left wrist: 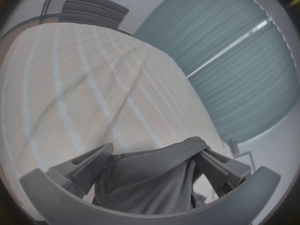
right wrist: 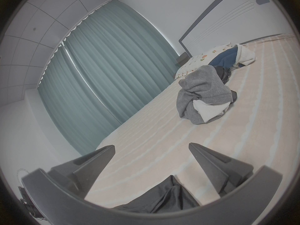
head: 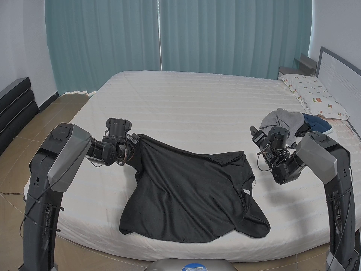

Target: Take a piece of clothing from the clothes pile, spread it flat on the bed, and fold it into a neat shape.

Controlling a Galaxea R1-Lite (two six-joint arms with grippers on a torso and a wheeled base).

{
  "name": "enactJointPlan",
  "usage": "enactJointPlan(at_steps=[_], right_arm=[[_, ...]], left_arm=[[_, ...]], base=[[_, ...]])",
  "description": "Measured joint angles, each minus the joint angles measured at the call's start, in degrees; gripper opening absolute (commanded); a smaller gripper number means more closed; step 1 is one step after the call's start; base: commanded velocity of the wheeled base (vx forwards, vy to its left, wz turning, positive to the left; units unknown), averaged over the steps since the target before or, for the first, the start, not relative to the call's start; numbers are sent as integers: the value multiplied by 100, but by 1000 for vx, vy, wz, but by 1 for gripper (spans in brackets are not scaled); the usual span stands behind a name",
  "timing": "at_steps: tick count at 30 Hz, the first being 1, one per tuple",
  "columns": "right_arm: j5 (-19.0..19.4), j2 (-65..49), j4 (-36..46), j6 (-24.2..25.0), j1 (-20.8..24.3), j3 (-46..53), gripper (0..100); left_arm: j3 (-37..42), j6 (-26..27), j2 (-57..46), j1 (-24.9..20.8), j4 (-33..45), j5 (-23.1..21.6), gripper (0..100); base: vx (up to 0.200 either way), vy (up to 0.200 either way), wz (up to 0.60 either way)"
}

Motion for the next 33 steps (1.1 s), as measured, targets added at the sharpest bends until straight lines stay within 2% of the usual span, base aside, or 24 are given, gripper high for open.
enactJointPlan(at_steps=[3, 8, 14, 18, 25, 33], right_arm=[[84, 1, 45, 2, -17, 123, 100], [284, -5, 146, 2, -11, 455, 100], [503, -44, 283, 0, -7, 735, 100], [596, -93, 327, 0, 0, 863, 100], [895, -208, 354, 2, -27, 1113, 100], [1440, -241, 499, 4, -24, 1339, 100]], left_arm=[[27, 364, 57, -9, 274, -100, 100], [160, 471, 104, 29, 697, -302, 100], [344, 527, -78, 7, 1577, -1164, 100], [534, 536, -347, 60, 1696, -1296, 100], [1537, 542, -948, 217, 1215, -1417, 100], [3458, 474, -1658, 510, -178, -1549, 100]], base=[[0, 0, 0], [0, 0, 0], [0, 0, 0], [0, 0, 0], [0, 0, 0], [0, 0, 0]])
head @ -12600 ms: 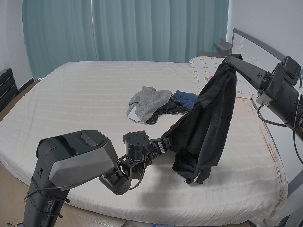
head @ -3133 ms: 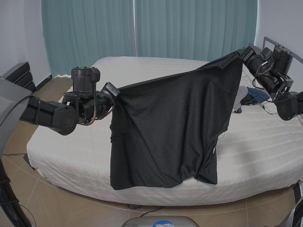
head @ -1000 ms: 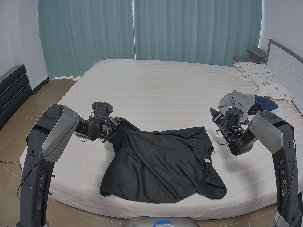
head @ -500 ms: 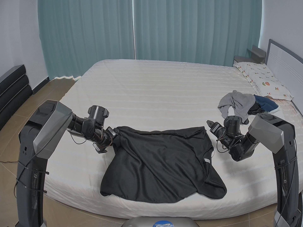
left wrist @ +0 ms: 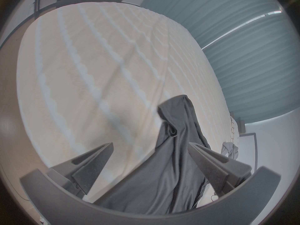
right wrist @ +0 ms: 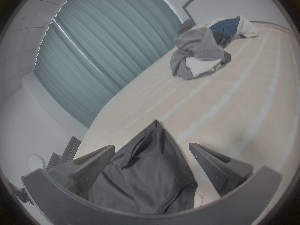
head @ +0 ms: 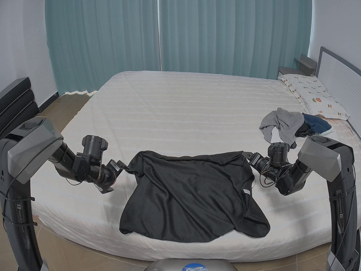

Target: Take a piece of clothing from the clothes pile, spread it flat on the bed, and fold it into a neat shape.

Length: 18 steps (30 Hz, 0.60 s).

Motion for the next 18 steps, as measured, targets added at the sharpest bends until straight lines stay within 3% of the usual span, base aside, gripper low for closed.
enactJointPlan(at_steps=[9, 14, 17, 18], right_arm=[[768, 171, 848, 119, -146, -285, 100], [968, 278, 1185, 213, -235, -495, 100], [1033, 341, 1290, 249, -276, -617, 100], [1052, 361, 1301, 257, -286, -652, 0]], left_arm=[[1980, -369, -578, 173, -2070, -20, 100], [2509, -952, -711, 204, -3132, 10, 100], [2773, -1123, -750, 196, -3376, 21, 100], [2862, -1130, -759, 196, -3449, 24, 100]], base=[[0, 0, 0], [0, 0, 0], [0, 0, 0], [0, 0, 0]])
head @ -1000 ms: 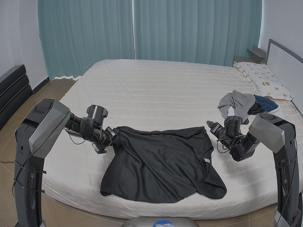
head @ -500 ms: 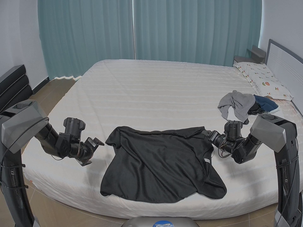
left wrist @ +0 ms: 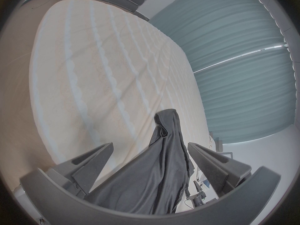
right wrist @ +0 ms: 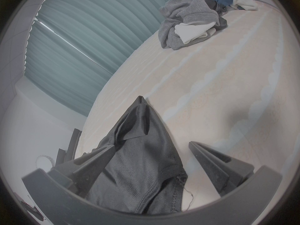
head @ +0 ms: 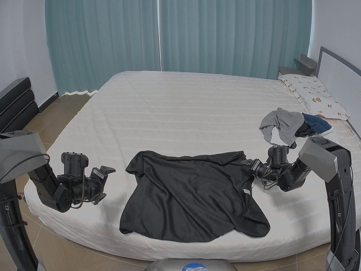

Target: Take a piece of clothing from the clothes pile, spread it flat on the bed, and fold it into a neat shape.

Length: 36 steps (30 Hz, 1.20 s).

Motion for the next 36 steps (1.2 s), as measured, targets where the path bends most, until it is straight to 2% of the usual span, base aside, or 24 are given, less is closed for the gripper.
enactJointPlan(at_steps=[5, 11, 14, 17, 21, 25, 36], right_arm=[[79, 60, 35, 13, -23, -78, 0], [112, 121, -22, 68, -28, -243, 0], [11, 140, -44, 289, -72, -373, 0], [-178, 143, -82, 708, -157, -566, 0], [-400, 135, -419, 1045, -408, -885, 0], [-460, 138, -745, 1092, -631, -1062, 0], [-591, 251, -780, 1108, -873, -1431, 0]], left_arm=[[256, 2, -15, -15, -384, 68, 100], [402, 18, 112, -127, -879, 503, 100], [446, 21, 201, -183, -1035, 627, 100], [484, 24, 280, -207, -1229, 711, 100], [553, 112, 380, -243, -1453, 773, 100], [603, 185, 473, -282, -1552, 889, 100], [633, 199, 614, -343, -1697, 962, 100]], base=[[0, 0, 0], [0, 0, 0], [0, 0, 0], [0, 0, 0], [0, 0, 0], [0, 0, 0], [0, 0, 0]])
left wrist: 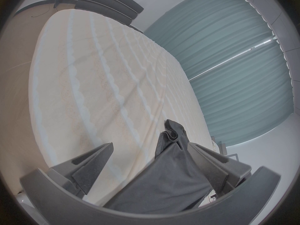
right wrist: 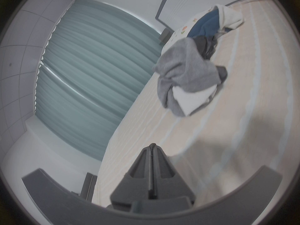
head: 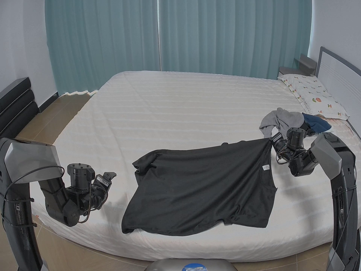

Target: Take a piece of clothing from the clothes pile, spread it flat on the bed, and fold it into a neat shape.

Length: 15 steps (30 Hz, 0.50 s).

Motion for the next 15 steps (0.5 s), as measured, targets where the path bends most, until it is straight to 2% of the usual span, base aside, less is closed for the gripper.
enactJointPlan(at_steps=[5, 11, 12, 15], right_arm=[[-230, 182, 24, -13, -107, -330, 0], [-249, 350, 82, -55, -124, -450, 0], [-241, 361, 82, -60, -124, -450, 100], [-180, 380, 74, -66, -124, -408, 100]], left_arm=[[0, 2, 22, -2, -4, 2, 100], [0, 9, 38, -9, -6, 2, 100], [0, 9, 40, -11, -4, 5, 100], [0, 11, 41, -11, -4, 2, 100]], base=[[0, 0, 0], [0, 0, 0], [0, 0, 0], [0, 0, 0]])
